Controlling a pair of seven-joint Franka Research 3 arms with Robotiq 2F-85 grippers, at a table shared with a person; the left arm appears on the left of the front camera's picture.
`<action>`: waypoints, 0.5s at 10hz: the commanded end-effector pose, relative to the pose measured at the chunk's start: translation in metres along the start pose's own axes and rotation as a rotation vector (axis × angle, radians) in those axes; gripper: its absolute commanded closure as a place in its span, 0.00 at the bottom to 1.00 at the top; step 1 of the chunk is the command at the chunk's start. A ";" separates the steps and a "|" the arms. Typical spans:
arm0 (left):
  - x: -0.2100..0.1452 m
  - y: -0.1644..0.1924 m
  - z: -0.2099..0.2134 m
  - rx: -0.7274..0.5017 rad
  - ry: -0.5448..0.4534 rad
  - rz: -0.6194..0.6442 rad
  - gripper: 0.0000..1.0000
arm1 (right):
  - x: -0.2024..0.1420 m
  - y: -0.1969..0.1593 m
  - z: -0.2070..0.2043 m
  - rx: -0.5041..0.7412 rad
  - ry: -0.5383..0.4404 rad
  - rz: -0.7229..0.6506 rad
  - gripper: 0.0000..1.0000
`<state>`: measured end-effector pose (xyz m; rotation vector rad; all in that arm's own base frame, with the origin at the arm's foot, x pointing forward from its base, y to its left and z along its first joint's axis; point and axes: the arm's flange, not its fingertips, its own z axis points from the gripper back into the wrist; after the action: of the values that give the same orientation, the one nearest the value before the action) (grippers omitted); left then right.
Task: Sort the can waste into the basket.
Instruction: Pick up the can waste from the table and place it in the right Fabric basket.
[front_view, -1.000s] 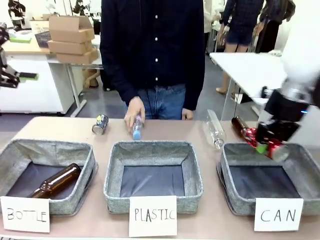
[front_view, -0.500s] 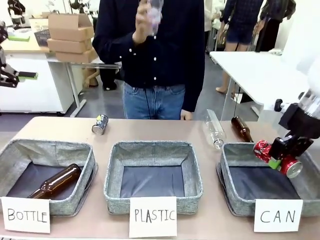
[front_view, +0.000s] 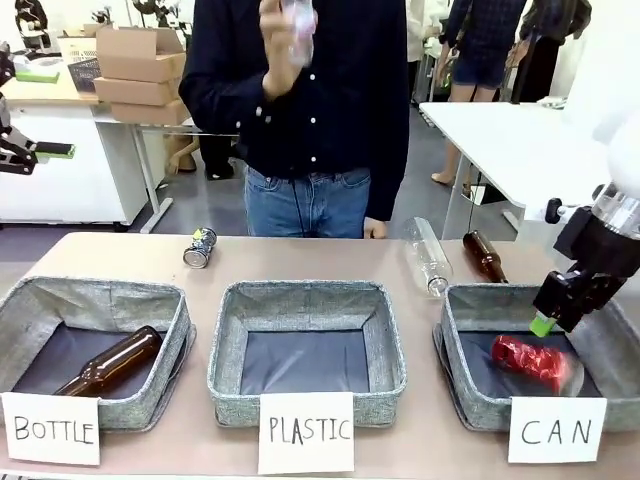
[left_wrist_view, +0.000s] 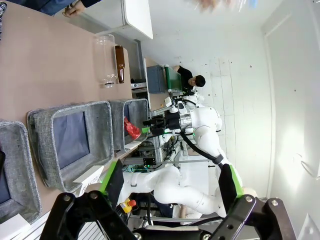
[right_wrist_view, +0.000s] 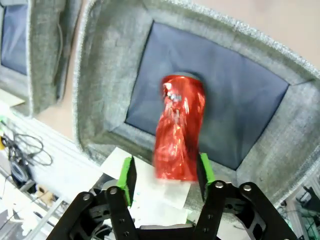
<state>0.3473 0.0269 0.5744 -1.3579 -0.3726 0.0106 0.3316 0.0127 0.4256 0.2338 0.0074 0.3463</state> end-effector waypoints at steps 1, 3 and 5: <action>0.001 -0.001 -0.001 -0.025 -0.005 -0.020 0.00 | -0.020 0.009 -0.021 -0.004 -0.025 -0.019 0.00; 0.001 -0.001 -0.001 -0.025 -0.005 -0.020 0.00 | -0.018 0.009 -0.021 0.005 -0.029 -0.032 0.00; 0.001 -0.001 -0.001 -0.025 -0.005 -0.020 0.00 | -0.018 0.009 -0.019 0.027 -0.043 -0.027 0.00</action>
<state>0.3473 0.0269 0.5744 -1.3580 -0.3725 0.0106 0.3320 0.0132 0.4261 0.2416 0.0028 0.3383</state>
